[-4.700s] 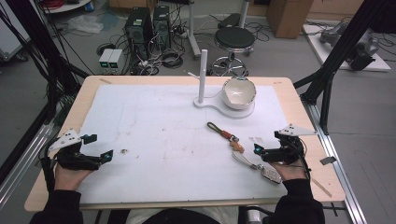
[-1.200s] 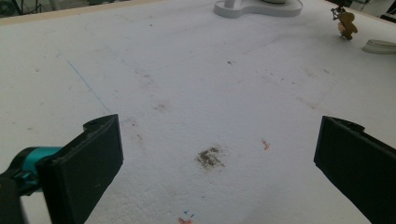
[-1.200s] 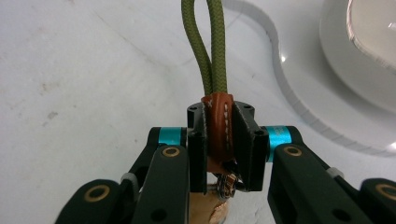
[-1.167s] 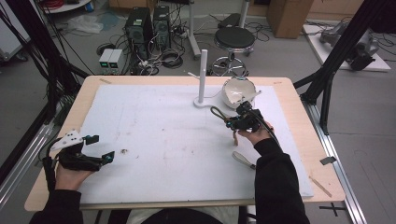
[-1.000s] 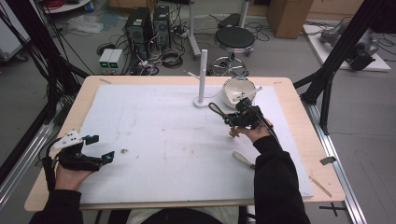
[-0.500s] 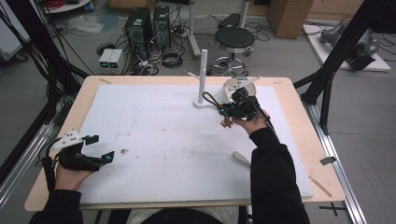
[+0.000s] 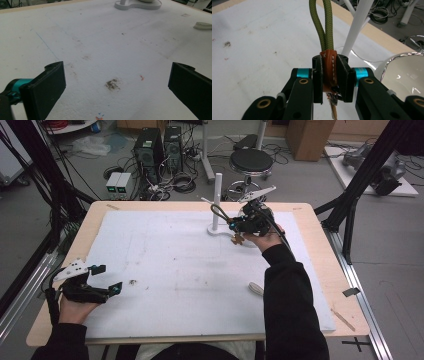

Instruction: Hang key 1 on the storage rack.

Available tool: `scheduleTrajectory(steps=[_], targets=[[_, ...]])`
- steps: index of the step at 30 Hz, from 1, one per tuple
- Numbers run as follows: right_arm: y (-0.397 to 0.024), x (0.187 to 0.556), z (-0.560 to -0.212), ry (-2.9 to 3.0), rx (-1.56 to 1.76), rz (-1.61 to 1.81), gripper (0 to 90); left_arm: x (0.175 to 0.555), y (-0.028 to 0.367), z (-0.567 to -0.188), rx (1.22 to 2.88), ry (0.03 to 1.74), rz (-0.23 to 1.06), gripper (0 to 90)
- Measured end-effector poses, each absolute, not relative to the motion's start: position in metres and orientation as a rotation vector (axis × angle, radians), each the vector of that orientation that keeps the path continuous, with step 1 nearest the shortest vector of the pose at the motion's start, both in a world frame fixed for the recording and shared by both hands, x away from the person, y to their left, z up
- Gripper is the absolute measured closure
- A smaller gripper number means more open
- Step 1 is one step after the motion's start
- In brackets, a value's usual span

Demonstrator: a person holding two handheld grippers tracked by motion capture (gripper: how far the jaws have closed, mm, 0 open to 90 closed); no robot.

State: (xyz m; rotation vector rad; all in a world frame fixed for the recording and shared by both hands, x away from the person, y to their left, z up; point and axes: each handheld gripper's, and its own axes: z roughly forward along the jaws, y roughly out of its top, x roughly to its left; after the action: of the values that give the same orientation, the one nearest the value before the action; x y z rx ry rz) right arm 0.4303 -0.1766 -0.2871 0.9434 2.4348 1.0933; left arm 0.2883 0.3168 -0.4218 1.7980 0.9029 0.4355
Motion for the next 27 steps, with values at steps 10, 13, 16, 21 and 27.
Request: scheduleTrajectory(steps=[10,13,16,21,27], targets=[[-0.173,0.445,-0.27,2.385,0.968,1.104,76.5,0.288,0.317,-0.422,1.798,0.902,0.433,1.7],[-0.173,0.447,-0.266,2.373,0.976,1.128,76.5,0.289,0.317,-0.422,1.798,0.902,0.432,1.7],[-0.175,0.452,-0.265,2.37,1.007,1.143,76.4,0.288,0.317,-0.422,1.8,0.901,0.432,1.7],[-0.18,0.46,-0.267,2.366,1.064,1.211,76.4,0.289,0.317,-0.422,1.797,0.901,0.431,1.7],[-0.181,0.468,-0.273,2.379,1.113,1.193,76.4,0.289,0.317,-0.422,1.797,0.9,0.429,1.7]])
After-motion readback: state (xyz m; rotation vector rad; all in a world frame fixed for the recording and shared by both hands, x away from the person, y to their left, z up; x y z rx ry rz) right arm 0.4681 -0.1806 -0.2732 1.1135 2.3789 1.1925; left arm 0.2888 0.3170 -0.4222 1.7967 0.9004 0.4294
